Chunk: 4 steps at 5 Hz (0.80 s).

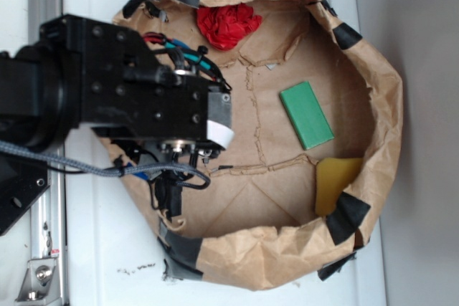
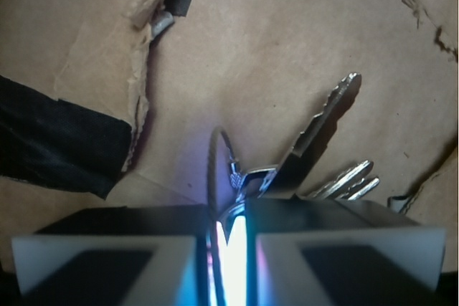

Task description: Grab the silver keys.

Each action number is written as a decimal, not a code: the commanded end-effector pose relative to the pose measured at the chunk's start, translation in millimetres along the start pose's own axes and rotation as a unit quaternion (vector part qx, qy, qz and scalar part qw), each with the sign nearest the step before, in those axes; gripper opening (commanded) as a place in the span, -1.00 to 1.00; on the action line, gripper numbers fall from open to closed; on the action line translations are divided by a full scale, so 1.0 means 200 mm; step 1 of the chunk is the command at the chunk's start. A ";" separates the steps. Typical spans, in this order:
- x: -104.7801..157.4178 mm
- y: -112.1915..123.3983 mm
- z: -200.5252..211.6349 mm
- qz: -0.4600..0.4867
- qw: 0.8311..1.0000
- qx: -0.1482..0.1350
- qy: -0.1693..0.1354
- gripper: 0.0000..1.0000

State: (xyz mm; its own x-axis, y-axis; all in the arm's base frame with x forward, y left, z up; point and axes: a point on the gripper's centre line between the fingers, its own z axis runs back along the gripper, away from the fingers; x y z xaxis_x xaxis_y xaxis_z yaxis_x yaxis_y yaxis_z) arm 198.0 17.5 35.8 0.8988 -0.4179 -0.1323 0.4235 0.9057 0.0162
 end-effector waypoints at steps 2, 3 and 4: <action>-0.08 0.15 0.52 0.091 0.988 -0.021 -0.121 -1.00; -0.07 0.14 0.48 0.090 0.991 -0.013 -0.099 -1.00; -0.04 0.15 0.45 0.100 0.992 -0.012 -0.076 -1.00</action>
State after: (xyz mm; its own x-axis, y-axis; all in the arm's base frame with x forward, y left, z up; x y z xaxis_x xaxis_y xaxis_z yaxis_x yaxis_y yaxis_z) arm 205.6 39.0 115.4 0.9726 -0.2307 -0.0298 0.2301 0.9730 -0.0198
